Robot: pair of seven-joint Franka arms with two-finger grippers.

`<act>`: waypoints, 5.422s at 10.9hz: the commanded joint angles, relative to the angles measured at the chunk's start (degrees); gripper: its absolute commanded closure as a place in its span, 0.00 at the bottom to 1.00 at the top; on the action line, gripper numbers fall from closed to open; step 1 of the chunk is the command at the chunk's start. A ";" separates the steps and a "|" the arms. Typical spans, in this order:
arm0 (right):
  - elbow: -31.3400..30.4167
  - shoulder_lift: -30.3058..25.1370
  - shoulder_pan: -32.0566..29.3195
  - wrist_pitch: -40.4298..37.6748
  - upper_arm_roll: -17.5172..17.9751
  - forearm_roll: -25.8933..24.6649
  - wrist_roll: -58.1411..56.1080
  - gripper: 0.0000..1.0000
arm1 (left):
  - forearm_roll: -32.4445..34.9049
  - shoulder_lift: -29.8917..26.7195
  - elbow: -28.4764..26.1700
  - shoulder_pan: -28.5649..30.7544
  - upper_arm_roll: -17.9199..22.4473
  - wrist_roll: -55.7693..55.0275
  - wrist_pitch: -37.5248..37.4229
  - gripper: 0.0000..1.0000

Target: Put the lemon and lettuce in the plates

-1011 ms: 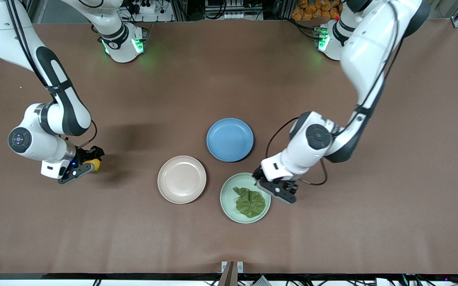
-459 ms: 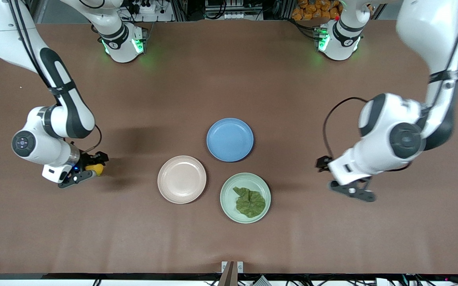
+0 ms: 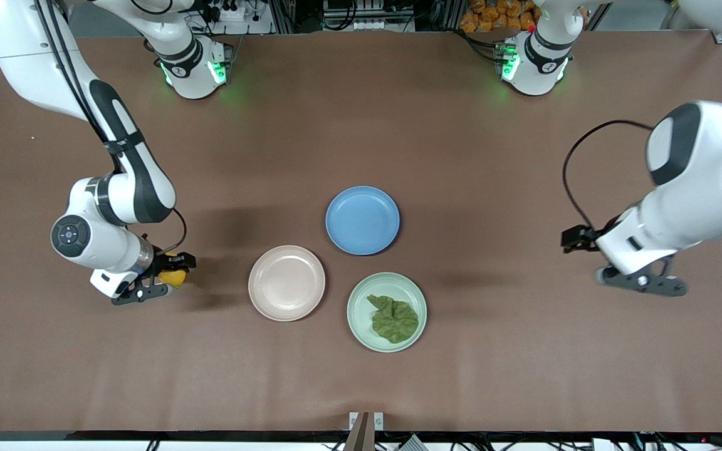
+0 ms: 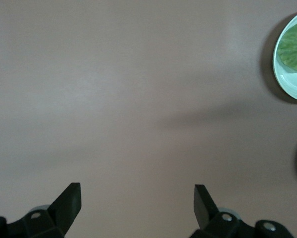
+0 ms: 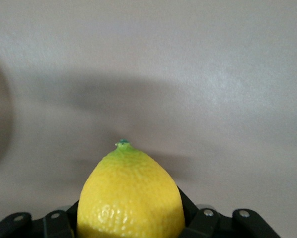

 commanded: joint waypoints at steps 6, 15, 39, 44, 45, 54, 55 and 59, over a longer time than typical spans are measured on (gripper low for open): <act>10.50 4.92 2.85 -2.40 5.05 -0.11 18.45 0.60 | -0.92 -14.01 -3.18 7.01 0.13 -1.60 -8.23 0.00; 16.56 9.75 9.53 -1.43 5.67 -1.08 24.71 0.59 | -1.10 -16.81 -3.35 8.08 0.65 -0.63 -9.03 0.00; 22.09 14.85 10.33 -4.02 5.85 -2.84 26.73 0.00 | -6.37 -19.46 -3.53 -1.86 10.59 0.78 -10.44 0.00; 29.32 14.77 3.92 -18.83 11.20 -3.63 26.03 0.00 | -2.51 -19.46 -3.44 -1.86 7.95 0.08 -10.52 0.00; 29.32 14.42 3.39 -19.18 11.30 -3.89 26.03 0.00 | -2.59 -19.46 -3.44 -1.68 7.95 -0.01 -10.52 0.00; 29.32 11.69 -3.29 -24.90 12.62 -8.36 17.25 0.00 | -3.39 -19.55 -3.44 -1.07 8.04 0.87 -10.61 0.00; 29.32 11.52 -3.90 -24.98 13.05 -10.11 15.76 0.00 | -3.39 -19.55 -3.35 -1.07 8.04 0.87 -10.61 0.00; 29.32 10.37 -5.58 -25.60 12.53 -10.48 9.61 0.00 | -3.56 -19.72 -3.35 -1.07 8.04 1.13 -10.52 0.00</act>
